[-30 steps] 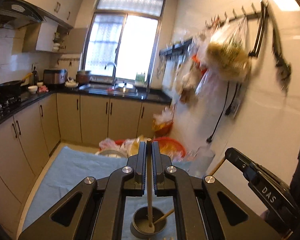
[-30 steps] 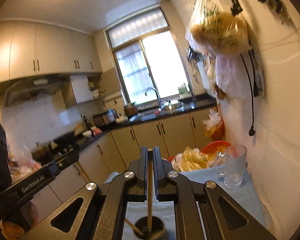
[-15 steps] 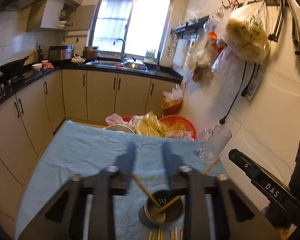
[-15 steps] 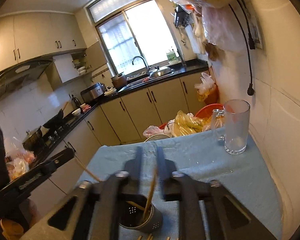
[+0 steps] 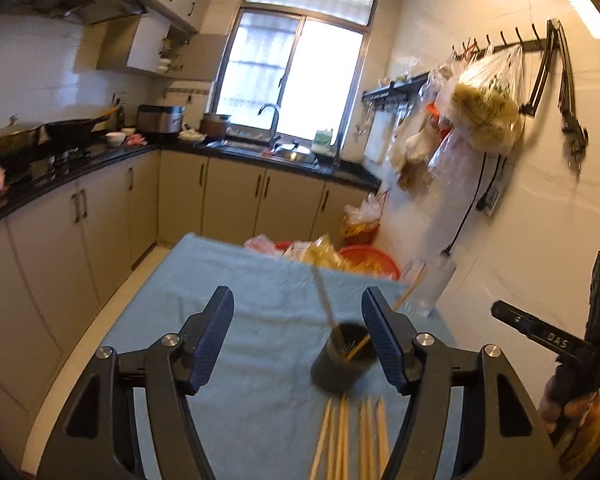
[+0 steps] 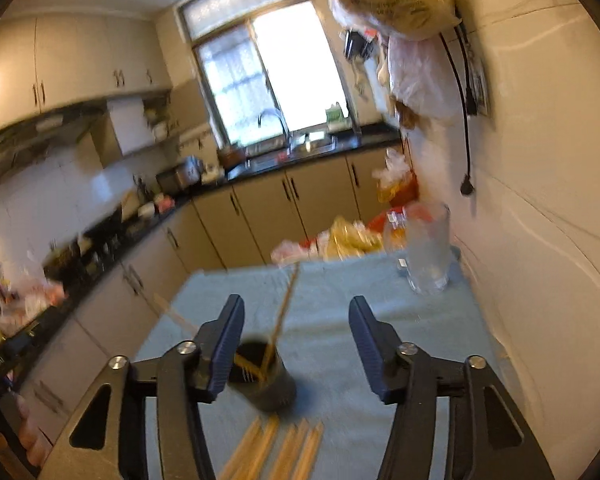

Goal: Organize utensils
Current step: 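Move back to the chopstick row and grasp one with the left tool, then grasp a chopstick with the right tool while the left tool holds its own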

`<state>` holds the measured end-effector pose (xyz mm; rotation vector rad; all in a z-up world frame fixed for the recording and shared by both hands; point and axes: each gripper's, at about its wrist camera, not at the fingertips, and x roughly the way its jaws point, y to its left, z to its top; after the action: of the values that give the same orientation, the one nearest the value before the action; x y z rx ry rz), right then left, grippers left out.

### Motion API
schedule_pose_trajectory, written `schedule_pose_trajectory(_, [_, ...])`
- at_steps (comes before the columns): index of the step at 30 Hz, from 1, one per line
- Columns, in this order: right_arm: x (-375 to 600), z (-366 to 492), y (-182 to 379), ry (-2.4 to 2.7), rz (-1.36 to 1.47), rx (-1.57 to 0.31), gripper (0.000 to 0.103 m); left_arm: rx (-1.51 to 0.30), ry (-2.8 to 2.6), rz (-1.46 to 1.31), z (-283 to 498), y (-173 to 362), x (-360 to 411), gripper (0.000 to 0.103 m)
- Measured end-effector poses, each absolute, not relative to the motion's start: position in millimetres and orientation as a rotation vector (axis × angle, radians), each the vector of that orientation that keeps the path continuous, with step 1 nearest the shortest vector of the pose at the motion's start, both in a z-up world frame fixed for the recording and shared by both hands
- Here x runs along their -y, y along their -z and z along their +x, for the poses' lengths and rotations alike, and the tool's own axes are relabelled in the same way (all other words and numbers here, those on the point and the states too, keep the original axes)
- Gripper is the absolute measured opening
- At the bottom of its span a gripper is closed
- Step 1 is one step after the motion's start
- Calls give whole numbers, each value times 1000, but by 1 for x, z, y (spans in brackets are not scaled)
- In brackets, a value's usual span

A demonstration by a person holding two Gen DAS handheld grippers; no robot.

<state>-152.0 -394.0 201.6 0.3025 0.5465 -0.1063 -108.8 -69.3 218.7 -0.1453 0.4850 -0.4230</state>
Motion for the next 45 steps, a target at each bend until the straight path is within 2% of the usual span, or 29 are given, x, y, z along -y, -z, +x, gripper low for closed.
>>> schedule_pose_trajectory(4, [386, -174, -147, 44, 299, -741, 62, -602, 448, -111, -119, -174, 68, 65])
schedule_pose_trajectory(8, [378, -195, -87, -17, 344, -856, 61, -751, 491, -41, -124, -119, 86, 65])
schedule_pose_trajectory(9, [375, -198, -75, -36, 355, -874, 58, -793, 511, -18, -125, -105, 92, 65])
schedule_pose_trajectory(11, [366, -202, -52, -79, 376, -931, 43, -856, 539, 12, -127, -82, 101, 64])
schedule_pose_trajectory(12, [362, -203, -42, -96, 382, -961, 41, -881, 548, 29, -128, -72, 104, 61])
schedule_pose_trajectory(15, [361, -211, -38, -87, 332, -1003, 37, -931, 569, 100, -133, -52, 116, 59])
schedule_pose_trajectory(19, [383, -239, -83, 62, 47, -1005, 37, -922, 586, 133, -136, -44, 119, 59])
schedule_pose_trajectory(21, [397, -257, -104, 152, -97, -1016, 37, -922, 586, 141, -132, -41, 122, 58])
schedule_pose_trajectory(22, [405, -265, -116, 207, -174, -1024, 39, -925, 588, 142, -130, -39, 122, 53])
schedule_pose_trajectory(24, [419, -274, -134, 299, -281, -1023, 48, -940, 598, 149, -127, -35, 126, 44])
schedule_pose_trajectory(25, [424, -278, -141, 330, -312, -1017, 57, -951, 605, 155, -125, -33, 128, 39])
schedule_pose_trajectory(26, [426, -279, -142, 336, -312, -1011, 61, -956, 611, 161, -125, -32, 129, 36])
schedule_pose_trajectory(31, [419, -272, -109, 175, -63, -985, 61, -981, 608, 210, -129, -23, 137, 27])
schedule_pose_trajectory(33, [401, -260, -81, 97, 19, -969, 54, -981, 588, 227, -128, -21, 139, 25])
schedule_pose_trajectory(35, [386, -247, -56, 17, 118, -974, 39, -989, 578, 232, -126, -21, 140, 23])
schedule_pose_trajectory(36, [378, -239, -45, -17, 171, -975, 38, -997, 568, 231, -125, -22, 141, 21])
schedule_pose_trajectory(38, [362, -224, -27, -53, 221, -972, 32, -1002, 534, 232, -121, -21, 141, 9])
schedule_pose_trajectory(45, [332, -197, -5, -47, 227, -965, 24, -1073, 482, 79, -108, -19, 121, 7])
